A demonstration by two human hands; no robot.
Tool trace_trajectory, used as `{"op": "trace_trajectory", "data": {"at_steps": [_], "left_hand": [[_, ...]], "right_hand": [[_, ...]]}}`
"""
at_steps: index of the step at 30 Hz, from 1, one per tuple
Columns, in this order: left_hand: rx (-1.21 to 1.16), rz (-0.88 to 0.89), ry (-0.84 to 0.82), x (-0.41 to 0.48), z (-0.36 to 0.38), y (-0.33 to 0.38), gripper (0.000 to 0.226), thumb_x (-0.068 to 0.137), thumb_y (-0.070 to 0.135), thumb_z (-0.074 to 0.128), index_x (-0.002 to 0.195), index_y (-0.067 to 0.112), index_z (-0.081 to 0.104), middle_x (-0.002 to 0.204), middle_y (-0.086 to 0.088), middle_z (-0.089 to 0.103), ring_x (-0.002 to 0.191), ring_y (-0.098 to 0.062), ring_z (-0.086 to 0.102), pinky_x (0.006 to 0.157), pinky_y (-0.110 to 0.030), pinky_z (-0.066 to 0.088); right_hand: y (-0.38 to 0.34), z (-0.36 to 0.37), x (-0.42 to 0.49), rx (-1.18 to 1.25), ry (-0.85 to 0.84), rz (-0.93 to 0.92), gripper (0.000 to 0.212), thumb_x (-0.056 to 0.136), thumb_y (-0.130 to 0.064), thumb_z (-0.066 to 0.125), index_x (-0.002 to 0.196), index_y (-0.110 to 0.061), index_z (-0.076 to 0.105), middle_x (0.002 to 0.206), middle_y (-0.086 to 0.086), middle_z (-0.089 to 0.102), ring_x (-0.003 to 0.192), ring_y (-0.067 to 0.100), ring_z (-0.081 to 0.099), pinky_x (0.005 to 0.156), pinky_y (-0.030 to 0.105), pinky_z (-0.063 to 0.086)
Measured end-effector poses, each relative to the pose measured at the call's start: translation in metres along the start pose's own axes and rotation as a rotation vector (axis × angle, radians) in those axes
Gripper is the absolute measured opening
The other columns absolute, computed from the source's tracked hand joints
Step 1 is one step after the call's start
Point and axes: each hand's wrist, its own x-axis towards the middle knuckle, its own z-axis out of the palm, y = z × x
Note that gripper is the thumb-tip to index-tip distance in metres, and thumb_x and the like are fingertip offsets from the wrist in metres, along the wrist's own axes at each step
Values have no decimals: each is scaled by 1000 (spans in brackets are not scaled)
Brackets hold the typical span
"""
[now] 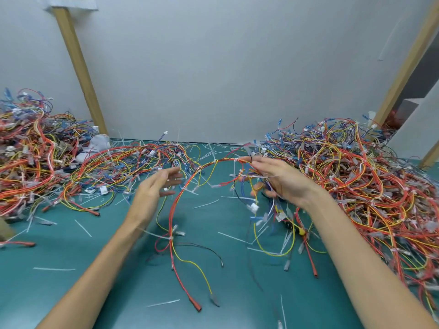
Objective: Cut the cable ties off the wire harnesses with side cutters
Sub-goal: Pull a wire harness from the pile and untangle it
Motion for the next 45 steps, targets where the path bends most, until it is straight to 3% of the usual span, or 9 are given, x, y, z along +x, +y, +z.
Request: {"op": "trace_trajectory", "data": {"at_steps": [3, 6, 10, 13, 16, 19, 24, 31, 45], "left_hand": [[-318, -133, -237, -6, 15, 8, 38, 96, 27, 33, 126, 18, 55, 125, 0, 66, 110, -16, 66, 87, -30, 51], [-435, -211, -355, -14, 23, 12, 44, 94, 32, 36, 132, 17, 52, 124, -8, 67, 105, -31, 68, 73, -31, 57], [-649, -357, -418, -18, 29, 15, 47, 97, 38, 31, 133, 18, 53, 125, -16, 65, 104, -30, 68, 68, -30, 58], [-824, -448, -428, -18, 35, 10, 48, 100, 42, 28, 137, 20, 50, 133, -15, 59, 119, -28, 60, 84, -38, 57], [-855, -519, -395, -16, 37, -3, 46, 97, 38, 37, 139, 22, 47, 135, -13, 59, 124, -27, 57, 93, -46, 53], [-786, -587, -365, -12, 38, -17, 43, 94, 32, 43, 136, 23, 49, 131, -7, 62, 120, -21, 60, 91, -45, 52], [-780, -621, -345, -7, 38, -26, 37, 93, 27, 45, 128, 21, 54, 126, -7, 66, 115, -22, 64, 83, -44, 58], [-750, -604, -329, -8, 40, -26, 31, 103, 25, 35, 126, 21, 55, 125, -8, 67, 117, -22, 62, 86, -46, 55], [-702, -569, -276, -15, 40, -19, 31, 105, 28, 31, 122, 24, 56, 119, -10, 69, 111, -22, 65, 80, -39, 57]], "right_hand": [[-27, -5, 14, -252, 23, -6, 22, 98, -30, 54, 113, -31, 71, 82, -13, 70, 51, 10, 56, 44, 20, 22], [-58, -6, 30, -503, 12, -53, 19, 97, -30, 58, 109, -25, 72, 78, -14, 72, 49, 8, 54, 43, 19, 32], [-74, 12, 69, -936, 183, -200, 14, 90, -29, 68, 101, -23, 74, 85, -4, 75, 77, 14, 68, 71, 27, 50], [-66, 30, 96, -1078, 221, -299, 20, 90, -22, 68, 108, -17, 73, 96, 5, 75, 88, 16, 69, 87, 32, 51], [-48, 45, 107, -1067, 213, -324, 23, 93, -18, 62, 114, -19, 71, 106, 5, 74, 101, 21, 68, 97, 36, 46], [-19, 57, 101, -987, 434, -428, 30, 94, -14, 54, 119, -21, 68, 120, 0, 69, 117, 22, 60, 107, 36, 37], [38, 68, 70, -275, 802, -428, 25, 93, 0, 49, 104, -12, 68, 96, 0, 72, 91, 11, 66, 83, 22, 49], [78, 64, 53, 25, 729, -132, 26, 97, -4, 43, 93, -15, 65, 78, 2, 67, 65, 11, 59, 57, 23, 46], [79, 69, 42, -29, 598, -109, 28, 96, -7, 45, 84, -17, 68, 64, 2, 62, 51, 12, 51, 44, 20, 39]]}}
